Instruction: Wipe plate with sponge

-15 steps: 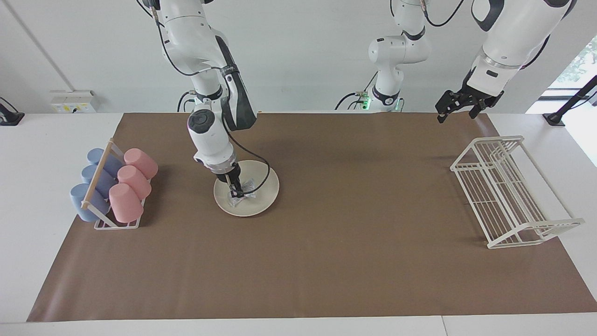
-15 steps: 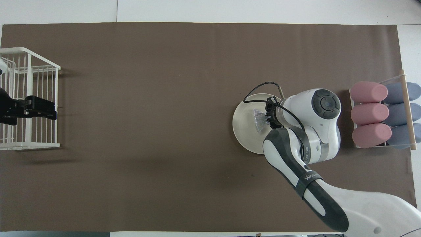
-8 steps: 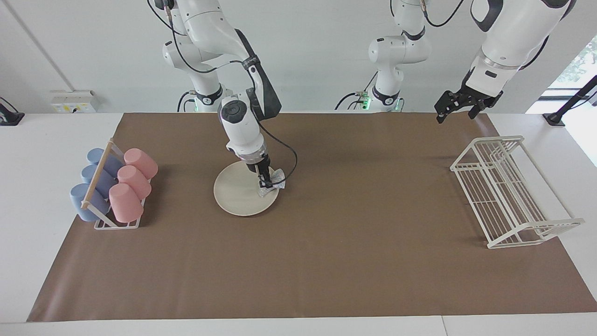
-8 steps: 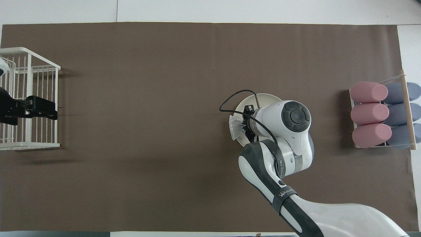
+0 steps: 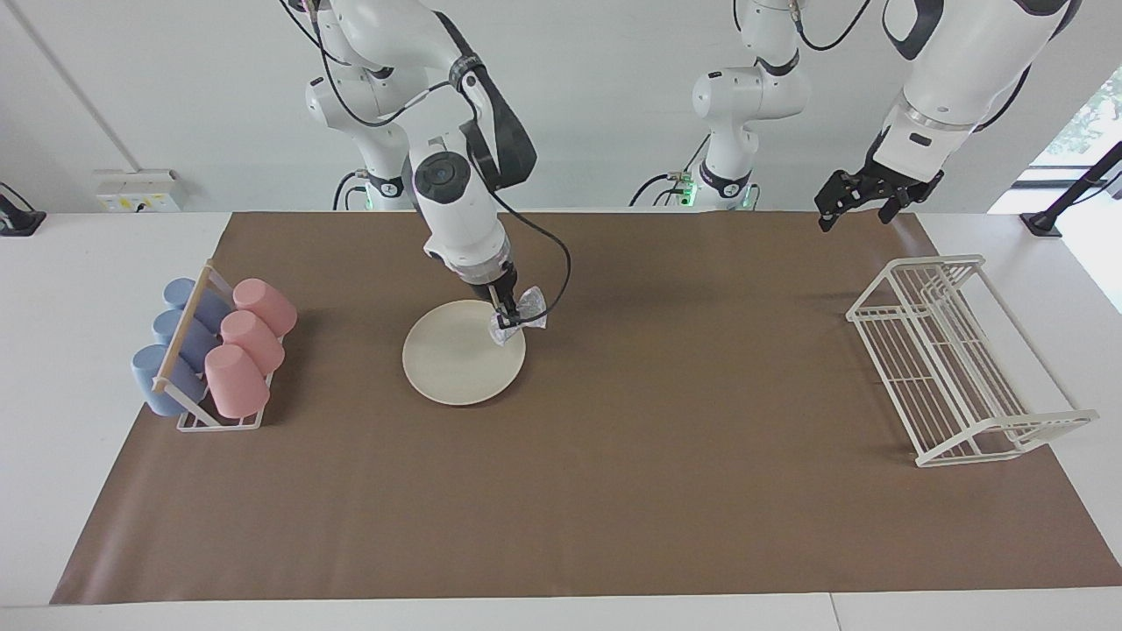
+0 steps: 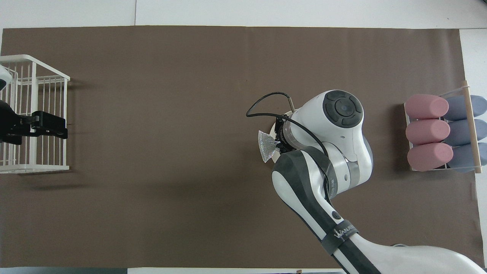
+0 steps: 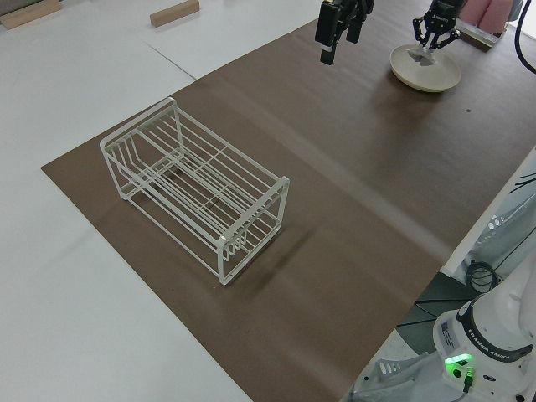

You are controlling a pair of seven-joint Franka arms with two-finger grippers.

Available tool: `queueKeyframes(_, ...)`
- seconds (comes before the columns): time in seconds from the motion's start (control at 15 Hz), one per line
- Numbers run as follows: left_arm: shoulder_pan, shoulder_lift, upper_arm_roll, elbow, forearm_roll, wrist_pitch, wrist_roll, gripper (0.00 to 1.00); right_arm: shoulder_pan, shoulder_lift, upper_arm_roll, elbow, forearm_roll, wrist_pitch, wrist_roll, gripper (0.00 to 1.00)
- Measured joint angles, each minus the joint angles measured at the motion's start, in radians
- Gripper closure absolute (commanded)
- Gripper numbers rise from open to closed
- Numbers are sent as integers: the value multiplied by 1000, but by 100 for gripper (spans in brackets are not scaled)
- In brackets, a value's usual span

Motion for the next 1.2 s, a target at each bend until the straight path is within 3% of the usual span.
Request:
queueKeyframes(0.13,1,0,2,-1,-79,1,-1,0,16,-5,6,89,-58,-101,59,100)
queueKeyframes(0.27,28,-1,8,-21,-253,18,-11,0,62,-2,8,167,-95,-179,146,100)
queueKeyframes(0.6,89,-43,7,-232,-681,207,3,0,170,46,11,325,-105,-248,344,100)
queueKeyframes(0.87,64,-50,-8,-378,-996,284,133,0,196,68,10,348,-105,-250,394,100)
queueKeyframes(1.2,13,23,-10,-455,-1211,289,389,0,196,70,4,351,-105,-250,394,100)
